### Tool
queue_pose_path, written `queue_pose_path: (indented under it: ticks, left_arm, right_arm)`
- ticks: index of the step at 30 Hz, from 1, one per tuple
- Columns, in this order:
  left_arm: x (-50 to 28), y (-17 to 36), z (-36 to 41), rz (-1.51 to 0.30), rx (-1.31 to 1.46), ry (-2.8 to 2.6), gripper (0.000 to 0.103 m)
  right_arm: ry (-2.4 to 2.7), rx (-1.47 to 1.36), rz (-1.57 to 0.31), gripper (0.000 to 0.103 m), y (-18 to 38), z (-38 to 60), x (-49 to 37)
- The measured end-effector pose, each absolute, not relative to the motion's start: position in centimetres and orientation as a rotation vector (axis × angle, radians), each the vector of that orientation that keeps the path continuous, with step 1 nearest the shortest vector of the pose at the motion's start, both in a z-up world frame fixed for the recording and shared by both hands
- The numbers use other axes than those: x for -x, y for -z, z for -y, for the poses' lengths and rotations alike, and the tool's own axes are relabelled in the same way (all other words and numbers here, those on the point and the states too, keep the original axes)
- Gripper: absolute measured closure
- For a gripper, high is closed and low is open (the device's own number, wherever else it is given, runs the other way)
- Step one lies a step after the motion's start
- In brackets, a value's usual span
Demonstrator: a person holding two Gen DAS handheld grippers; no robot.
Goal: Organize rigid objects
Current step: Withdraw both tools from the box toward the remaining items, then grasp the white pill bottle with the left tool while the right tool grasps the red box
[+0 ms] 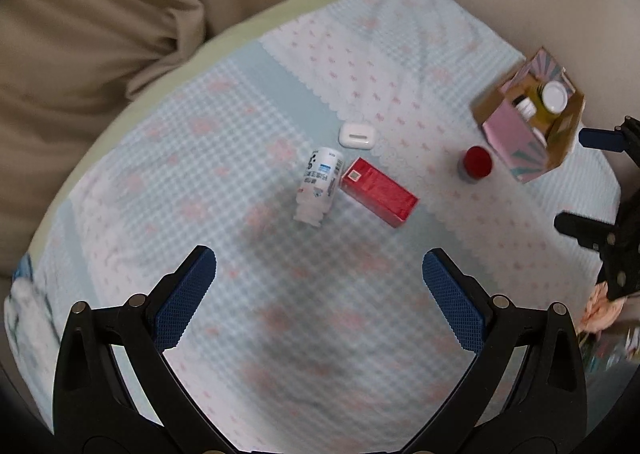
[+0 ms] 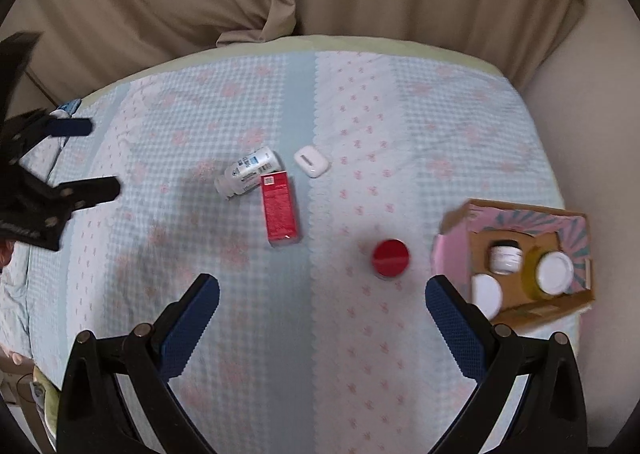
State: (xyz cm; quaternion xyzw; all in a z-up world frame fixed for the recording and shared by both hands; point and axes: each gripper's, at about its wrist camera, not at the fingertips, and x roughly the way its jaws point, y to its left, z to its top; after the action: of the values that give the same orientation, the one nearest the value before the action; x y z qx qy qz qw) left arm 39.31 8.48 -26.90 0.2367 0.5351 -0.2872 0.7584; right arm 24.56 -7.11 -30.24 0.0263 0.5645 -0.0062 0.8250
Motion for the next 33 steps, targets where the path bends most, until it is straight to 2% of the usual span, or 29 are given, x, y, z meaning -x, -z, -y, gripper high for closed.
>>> queue_pose_path:
  ticks: [8,17,19,22,24,25,26,29,33]
  left_arm:
    - [-45.7,36.6,-4.9,-1.279,-0.681,0.753,0.001]
    - [-49.3,45.8,-1.4,-1.392,-0.782,0.833,0.008]
    - [-49.9,47.2,-0.6,-1.411,-0.794,0.847,0.013]
    - [-50.2,48.8,0.3,-1.436,-0.832,0.853,0.02]
    - [-50.3,49.7,0.8,-1.464,-0.852,0.867,0.043]
    - [-50.3,50.0,1.1,-1.487,-0.843,0.882,0.046]
    - [-50.3,50.2,1.4,-1.499,-0.836,0.895,0.054]
    - [-50.2,50.5,2.0,-1.502,-0.849,0.902,0.057]
    - [-50.4,50.4,2.2,-1.497,-0.846,0.91,0.057]
  right_arm:
    - [-0.031,-0.056,-1.248,0.0,37.5,4.2,-30.7]
    - [-0.073,-0.049,-1.309,0.003,47.6,2.8,-36.6]
    - [-0.091,-0.037,-1.318,0.015,49.0,2.7,-37.5]
    - [-0.112,0.001,-1.326,0.025,50.5,2.4,-38.5]
    - [-0.126,0.001,-1.327,0.033,51.0,2.3,-39.0]
    - [-0.133,-0.009,-1.33,0.039,51.2,2.3,-39.2]
    - [-0.142,-0.023,-1.331,0.043,51.3,2.3,-39.4]
    - [-0.185,-0.056,-1.346,0.063,51.8,1.9,-39.8]
    - [-0.165,-0.034,-1.341,0.064,51.6,1.2,-39.9]
